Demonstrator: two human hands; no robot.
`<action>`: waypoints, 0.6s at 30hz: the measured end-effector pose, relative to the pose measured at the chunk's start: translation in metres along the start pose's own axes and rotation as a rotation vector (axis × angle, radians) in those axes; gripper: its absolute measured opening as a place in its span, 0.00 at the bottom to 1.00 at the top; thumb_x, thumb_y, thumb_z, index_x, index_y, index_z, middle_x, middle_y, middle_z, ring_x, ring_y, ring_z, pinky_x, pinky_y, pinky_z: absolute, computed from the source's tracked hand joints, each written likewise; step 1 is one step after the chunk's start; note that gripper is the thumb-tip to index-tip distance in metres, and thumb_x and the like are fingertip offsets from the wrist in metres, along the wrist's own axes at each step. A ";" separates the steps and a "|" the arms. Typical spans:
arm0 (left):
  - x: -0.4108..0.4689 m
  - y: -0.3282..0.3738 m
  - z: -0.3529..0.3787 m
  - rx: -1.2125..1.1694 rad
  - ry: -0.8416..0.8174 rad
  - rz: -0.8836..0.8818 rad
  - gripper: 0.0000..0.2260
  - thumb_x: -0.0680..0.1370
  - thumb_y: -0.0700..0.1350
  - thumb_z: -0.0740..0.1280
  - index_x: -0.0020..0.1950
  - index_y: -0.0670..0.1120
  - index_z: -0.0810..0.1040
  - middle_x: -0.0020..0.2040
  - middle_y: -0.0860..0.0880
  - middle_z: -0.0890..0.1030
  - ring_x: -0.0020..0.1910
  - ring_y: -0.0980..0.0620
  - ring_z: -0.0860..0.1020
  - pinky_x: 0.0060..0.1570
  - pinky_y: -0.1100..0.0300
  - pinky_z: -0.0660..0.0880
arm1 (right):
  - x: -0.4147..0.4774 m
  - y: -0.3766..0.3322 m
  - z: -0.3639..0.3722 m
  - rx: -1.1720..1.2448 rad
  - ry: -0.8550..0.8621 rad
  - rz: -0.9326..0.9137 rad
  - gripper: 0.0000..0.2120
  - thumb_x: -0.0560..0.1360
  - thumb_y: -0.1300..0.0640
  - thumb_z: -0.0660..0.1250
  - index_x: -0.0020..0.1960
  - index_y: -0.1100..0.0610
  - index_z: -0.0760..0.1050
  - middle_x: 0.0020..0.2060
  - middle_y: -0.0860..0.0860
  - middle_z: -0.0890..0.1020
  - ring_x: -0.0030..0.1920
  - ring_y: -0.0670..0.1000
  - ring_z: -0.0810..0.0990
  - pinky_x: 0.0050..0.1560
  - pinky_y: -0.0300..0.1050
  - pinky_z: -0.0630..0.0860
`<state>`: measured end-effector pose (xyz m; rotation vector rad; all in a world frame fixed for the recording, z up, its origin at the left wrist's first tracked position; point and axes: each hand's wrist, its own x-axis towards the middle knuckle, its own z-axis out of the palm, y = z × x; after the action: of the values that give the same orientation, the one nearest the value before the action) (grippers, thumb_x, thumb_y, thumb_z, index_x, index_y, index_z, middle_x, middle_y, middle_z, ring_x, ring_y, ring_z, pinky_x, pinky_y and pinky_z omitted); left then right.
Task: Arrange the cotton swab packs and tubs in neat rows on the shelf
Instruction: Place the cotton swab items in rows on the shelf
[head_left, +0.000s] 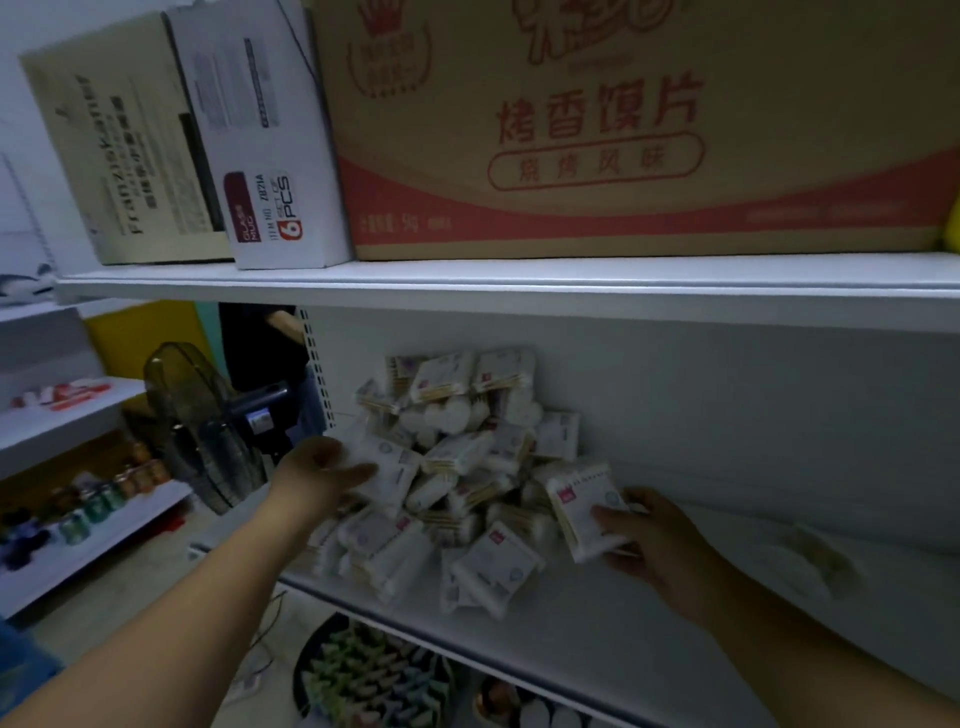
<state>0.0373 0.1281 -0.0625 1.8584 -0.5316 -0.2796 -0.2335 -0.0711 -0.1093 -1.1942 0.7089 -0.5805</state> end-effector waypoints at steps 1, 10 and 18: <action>-0.005 0.005 0.004 -0.049 -0.033 -0.013 0.11 0.71 0.39 0.74 0.46 0.47 0.74 0.51 0.44 0.79 0.46 0.42 0.80 0.49 0.46 0.79 | -0.006 -0.005 -0.005 0.016 -0.018 -0.006 0.09 0.73 0.63 0.68 0.53 0.59 0.75 0.44 0.56 0.82 0.43 0.54 0.81 0.39 0.44 0.76; -0.130 0.085 0.140 -0.196 -0.469 -0.031 0.14 0.72 0.31 0.70 0.52 0.46 0.75 0.49 0.43 0.79 0.42 0.41 0.78 0.35 0.55 0.78 | -0.099 -0.043 -0.108 -0.016 -0.112 -0.075 0.07 0.76 0.62 0.64 0.52 0.56 0.77 0.47 0.53 0.83 0.47 0.51 0.81 0.46 0.44 0.79; -0.265 0.140 0.283 -0.289 -0.648 0.082 0.18 0.64 0.30 0.74 0.49 0.44 0.77 0.45 0.45 0.83 0.46 0.43 0.80 0.45 0.52 0.78 | -0.207 -0.056 -0.251 -0.043 0.024 -0.120 0.11 0.76 0.65 0.62 0.53 0.52 0.76 0.49 0.52 0.83 0.50 0.54 0.81 0.44 0.46 0.79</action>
<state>-0.3486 -0.0151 -0.0467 1.4392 -0.9482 -0.8703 -0.5603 -0.0903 -0.0690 -1.2783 0.6756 -0.6834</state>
